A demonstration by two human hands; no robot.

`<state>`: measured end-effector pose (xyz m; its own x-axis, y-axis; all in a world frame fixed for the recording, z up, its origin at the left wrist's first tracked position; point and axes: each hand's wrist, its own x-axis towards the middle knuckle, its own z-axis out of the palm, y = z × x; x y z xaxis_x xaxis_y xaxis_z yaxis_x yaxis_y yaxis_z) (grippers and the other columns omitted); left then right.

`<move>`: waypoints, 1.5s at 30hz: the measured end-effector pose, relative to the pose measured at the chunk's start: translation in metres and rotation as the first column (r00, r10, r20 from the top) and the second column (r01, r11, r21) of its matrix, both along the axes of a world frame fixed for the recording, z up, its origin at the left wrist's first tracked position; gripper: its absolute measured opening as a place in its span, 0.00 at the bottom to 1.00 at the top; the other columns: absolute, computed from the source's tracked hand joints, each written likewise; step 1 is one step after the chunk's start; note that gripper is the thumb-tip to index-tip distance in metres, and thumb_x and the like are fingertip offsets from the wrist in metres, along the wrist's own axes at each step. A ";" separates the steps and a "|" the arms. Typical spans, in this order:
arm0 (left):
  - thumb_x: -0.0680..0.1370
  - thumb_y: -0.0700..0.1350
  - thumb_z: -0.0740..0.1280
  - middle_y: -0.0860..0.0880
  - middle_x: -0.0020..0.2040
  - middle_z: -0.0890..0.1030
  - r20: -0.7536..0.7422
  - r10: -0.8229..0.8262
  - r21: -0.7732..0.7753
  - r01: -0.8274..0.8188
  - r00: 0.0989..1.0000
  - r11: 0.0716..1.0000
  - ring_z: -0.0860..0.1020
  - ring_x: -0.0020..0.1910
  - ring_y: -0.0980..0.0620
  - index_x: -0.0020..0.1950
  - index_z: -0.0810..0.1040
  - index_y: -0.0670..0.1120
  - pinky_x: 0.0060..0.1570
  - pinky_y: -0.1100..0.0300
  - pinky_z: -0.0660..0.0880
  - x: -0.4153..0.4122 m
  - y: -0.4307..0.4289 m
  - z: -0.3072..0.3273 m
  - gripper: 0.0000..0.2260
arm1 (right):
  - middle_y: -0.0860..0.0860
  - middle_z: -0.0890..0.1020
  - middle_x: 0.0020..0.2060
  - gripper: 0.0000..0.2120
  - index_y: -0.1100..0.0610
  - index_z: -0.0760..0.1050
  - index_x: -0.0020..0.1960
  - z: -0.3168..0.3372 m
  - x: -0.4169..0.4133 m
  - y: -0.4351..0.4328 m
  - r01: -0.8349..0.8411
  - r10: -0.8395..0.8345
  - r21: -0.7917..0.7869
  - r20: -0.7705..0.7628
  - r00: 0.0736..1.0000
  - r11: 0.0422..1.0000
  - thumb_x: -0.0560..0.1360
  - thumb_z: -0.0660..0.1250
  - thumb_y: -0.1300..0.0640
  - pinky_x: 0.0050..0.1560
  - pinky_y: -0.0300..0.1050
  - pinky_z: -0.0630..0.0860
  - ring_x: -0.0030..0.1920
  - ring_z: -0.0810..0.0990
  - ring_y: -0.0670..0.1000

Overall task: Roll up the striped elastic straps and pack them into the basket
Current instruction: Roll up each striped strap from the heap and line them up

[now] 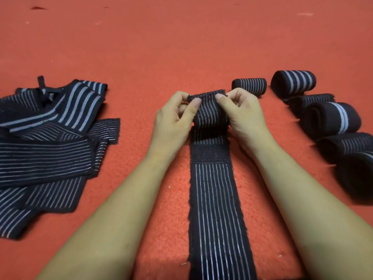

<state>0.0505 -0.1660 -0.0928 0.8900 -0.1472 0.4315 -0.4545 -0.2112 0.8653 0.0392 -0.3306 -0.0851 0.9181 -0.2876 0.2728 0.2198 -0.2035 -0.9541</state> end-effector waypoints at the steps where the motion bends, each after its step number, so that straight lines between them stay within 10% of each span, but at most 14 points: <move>1: 0.81 0.51 0.65 0.54 0.28 0.73 0.000 0.006 0.002 -0.006 1.000 1.000 0.70 0.29 0.57 0.45 0.75 0.50 0.34 0.52 0.71 0.001 0.001 0.000 0.07 | 0.53 0.75 0.34 0.08 0.55 0.71 0.43 0.001 -0.001 0.000 -0.016 0.016 0.049 -0.001 1.000 0.999 0.77 0.70 0.58 0.35 0.42 0.70 0.34 0.72 0.47; 5: 0.81 0.48 0.66 0.56 0.26 0.70 -0.002 0.000 0.006 0.000 1.000 1.000 0.67 0.28 0.58 0.45 0.76 0.50 0.31 0.56 0.65 0.002 0.004 0.000 0.06 | 0.51 0.81 0.36 0.09 0.59 0.74 0.58 0.004 -0.004 0.002 -0.165 0.168 0.207 0.006 0.986 0.964 0.80 0.68 0.59 0.38 0.39 0.75 0.36 0.78 0.46; 9: 0.81 0.48 0.65 0.44 0.30 0.74 -0.020 -0.068 -0.056 0.066 0.998 0.996 0.69 0.32 0.53 0.53 0.80 0.52 0.34 0.54 0.68 0.004 0.003 -0.002 0.04 | 0.53 0.81 0.40 0.04 0.56 0.79 0.46 0.003 -0.004 0.002 -0.200 0.196 0.094 0.053 0.979 0.975 0.79 0.68 0.60 0.46 0.43 0.73 0.43 0.77 0.49; 16: 0.82 0.40 0.65 0.54 0.42 0.82 -0.075 -0.175 -0.259 0.150 0.982 0.954 0.76 0.39 0.59 0.51 0.80 0.47 0.42 0.61 0.73 0.003 0.001 0.001 0.06 | 0.55 0.83 0.42 0.02 0.60 0.78 0.48 0.003 -0.007 0.002 -0.284 0.276 0.165 0.073 0.958 0.944 0.78 0.68 0.65 0.48 0.45 0.76 0.45 0.79 0.52; 27: 0.78 0.43 0.67 0.52 0.47 0.82 -0.035 -0.133 -0.144 0.127 0.991 0.981 0.80 0.48 0.54 0.54 0.78 0.54 0.51 0.50 0.77 0.010 0.005 -0.004 0.08 | 0.56 0.84 0.44 0.09 0.61 0.81 0.53 0.004 -0.004 -0.004 -0.240 0.249 0.217 -0.018 0.968 0.946 0.73 0.73 0.66 0.51 0.50 0.77 0.46 0.81 0.54; 36: 0.79 0.48 0.66 0.43 0.38 0.76 -0.091 -0.226 -0.137 0.212 0.970 0.968 0.72 0.36 0.50 0.47 0.74 0.56 0.36 0.52 0.68 0.007 0.003 -0.004 0.03 | 0.54 0.82 0.43 0.12 0.54 0.80 0.46 0.004 -0.006 -0.002 -0.291 0.293 0.181 0.015 0.956 0.939 0.72 0.71 0.70 0.51 0.49 0.75 0.45 0.78 0.52; 45: 0.77 0.38 0.67 0.55 0.45 0.74 -0.020 -0.219 -0.187 0.211 0.976 0.959 0.74 0.45 0.57 0.49 0.72 0.52 0.49 0.57 0.71 0.012 0.004 -0.007 0.09 | 0.56 0.84 0.43 0.09 0.62 0.80 0.56 0.002 -0.005 -0.001 -0.262 0.279 0.219 -0.050 0.959 0.940 0.77 0.71 0.60 0.49 0.47 0.78 0.44 0.82 0.52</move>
